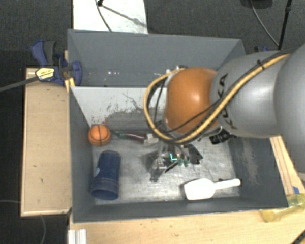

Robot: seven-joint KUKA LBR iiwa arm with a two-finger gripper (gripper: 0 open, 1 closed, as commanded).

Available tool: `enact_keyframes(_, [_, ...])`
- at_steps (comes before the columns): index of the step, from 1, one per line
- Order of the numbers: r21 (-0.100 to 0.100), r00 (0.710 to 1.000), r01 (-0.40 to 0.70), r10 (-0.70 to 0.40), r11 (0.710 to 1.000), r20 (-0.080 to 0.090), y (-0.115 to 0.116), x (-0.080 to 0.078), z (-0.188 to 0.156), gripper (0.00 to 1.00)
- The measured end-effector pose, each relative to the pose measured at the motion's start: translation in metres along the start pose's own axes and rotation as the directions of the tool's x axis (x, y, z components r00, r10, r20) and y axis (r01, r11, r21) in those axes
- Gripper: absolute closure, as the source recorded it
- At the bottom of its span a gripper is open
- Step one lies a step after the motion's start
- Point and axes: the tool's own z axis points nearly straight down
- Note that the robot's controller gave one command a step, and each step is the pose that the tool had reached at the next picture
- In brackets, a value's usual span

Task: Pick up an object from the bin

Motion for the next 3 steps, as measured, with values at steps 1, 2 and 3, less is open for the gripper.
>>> enact_keyframes(1, [-0.001,1.000,-0.004,0.004,1.000,0.008,0.000,-0.002,-0.004,0.00])
enact_keyframes(2, [-0.009,0.993,-0.114,0.114,0.993,-0.008,-0.048,-0.012,0.059,1.00])
enact_keyframes(3, [-0.008,0.993,-0.114,0.114,0.993,-0.008,-0.048,-0.012,0.059,1.00])
